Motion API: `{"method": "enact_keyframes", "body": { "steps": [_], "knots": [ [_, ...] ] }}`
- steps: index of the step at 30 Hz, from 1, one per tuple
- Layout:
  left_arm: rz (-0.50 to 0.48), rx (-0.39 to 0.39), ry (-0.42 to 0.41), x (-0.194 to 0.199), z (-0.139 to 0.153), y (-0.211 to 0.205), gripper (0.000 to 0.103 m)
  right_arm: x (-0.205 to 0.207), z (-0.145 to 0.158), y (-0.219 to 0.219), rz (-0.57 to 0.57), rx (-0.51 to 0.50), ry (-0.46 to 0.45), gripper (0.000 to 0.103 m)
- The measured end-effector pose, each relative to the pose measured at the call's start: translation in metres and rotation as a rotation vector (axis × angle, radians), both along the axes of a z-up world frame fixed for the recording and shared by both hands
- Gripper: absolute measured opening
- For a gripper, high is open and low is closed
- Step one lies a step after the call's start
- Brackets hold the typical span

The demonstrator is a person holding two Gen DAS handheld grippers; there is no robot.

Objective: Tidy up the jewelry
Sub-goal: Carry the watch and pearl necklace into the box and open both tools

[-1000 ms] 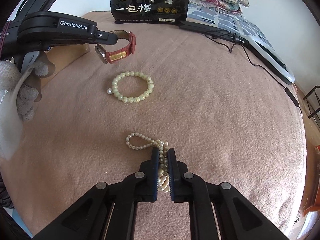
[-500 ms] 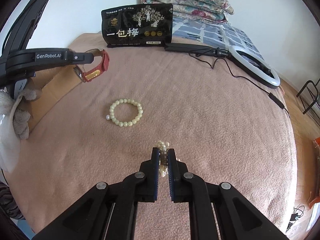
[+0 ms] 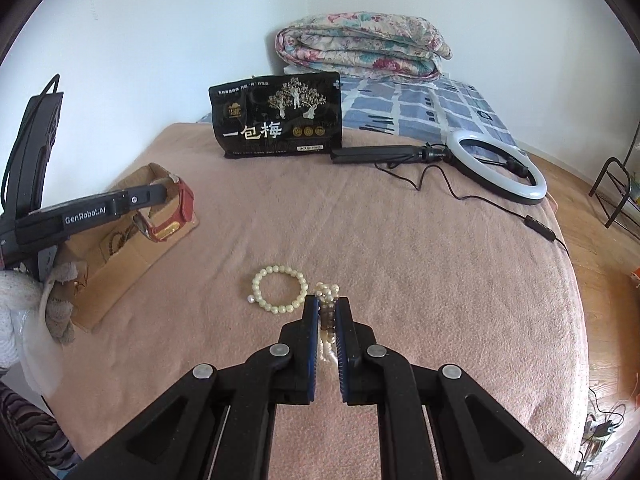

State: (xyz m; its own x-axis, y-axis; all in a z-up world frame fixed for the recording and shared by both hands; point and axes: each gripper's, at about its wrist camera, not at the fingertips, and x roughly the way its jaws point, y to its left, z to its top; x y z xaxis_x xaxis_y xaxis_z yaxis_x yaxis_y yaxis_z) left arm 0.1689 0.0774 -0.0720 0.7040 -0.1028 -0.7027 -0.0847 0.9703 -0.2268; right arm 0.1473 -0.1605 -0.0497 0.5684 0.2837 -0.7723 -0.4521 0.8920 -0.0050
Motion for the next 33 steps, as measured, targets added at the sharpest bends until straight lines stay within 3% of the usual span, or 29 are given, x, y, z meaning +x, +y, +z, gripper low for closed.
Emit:
{"method": "enact_keyframes", "body": {
  "steps": [9, 33],
  "knots": [
    [0.042, 0.034, -0.02, -0.03, 0.012, 0.031, 0.008, -0.002, 0.021, 0.033, 0.039, 0.062, -0.031, 0.006],
    [0.225, 0.047, 0.013, -0.106, 0.011, 0.15, 0.008, -0.031, 0.029, 0.156, 0.237, 0.18, -0.005, 0.006]
  ]
}}
